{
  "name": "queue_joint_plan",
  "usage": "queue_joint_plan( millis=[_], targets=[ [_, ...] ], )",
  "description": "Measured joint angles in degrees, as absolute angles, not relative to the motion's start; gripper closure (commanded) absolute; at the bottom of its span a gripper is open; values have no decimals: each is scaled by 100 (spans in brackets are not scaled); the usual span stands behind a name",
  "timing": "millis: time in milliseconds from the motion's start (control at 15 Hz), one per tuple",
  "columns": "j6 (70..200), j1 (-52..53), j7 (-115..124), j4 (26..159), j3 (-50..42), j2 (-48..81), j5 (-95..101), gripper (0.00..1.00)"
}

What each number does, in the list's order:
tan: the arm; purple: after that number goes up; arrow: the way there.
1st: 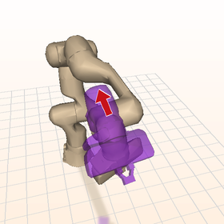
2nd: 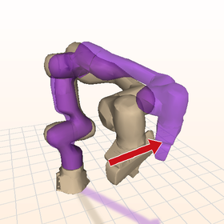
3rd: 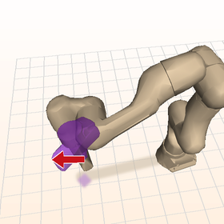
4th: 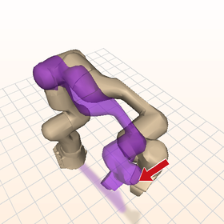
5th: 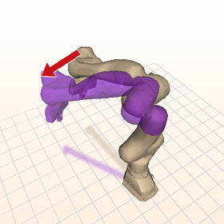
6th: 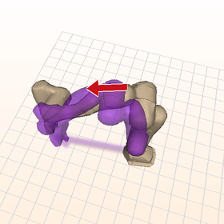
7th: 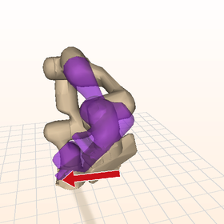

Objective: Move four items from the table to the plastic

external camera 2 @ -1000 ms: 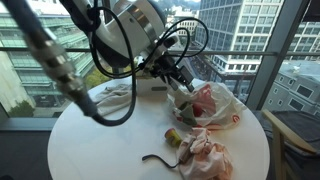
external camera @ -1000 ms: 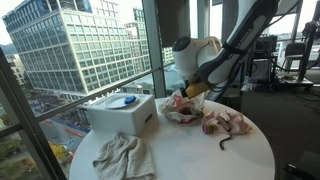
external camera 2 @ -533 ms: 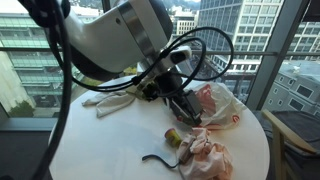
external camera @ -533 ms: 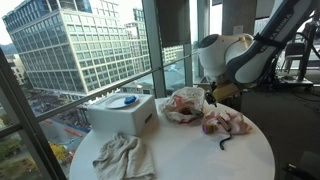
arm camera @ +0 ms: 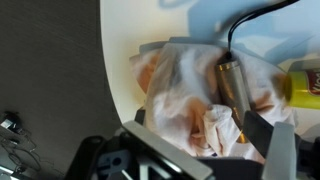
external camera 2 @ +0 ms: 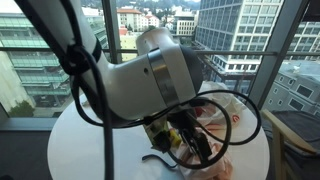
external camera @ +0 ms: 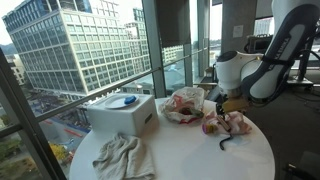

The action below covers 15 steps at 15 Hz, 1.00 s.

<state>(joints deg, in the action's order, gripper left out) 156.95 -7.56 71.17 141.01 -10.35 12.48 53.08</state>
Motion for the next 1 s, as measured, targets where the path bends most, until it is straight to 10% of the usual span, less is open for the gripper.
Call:
queue_joint_plan(
  millis=[267, 333, 1000],
  targets=[
    [16318, -830, 7490, 13923, -1103, 1893, 5361, 2],
    [16408, -828, 7606, 13843, -1150, 2035, 5469, 25],
    [16782, -649, 8369, 13542, -1457, 2532, 6334, 90]
  ],
)
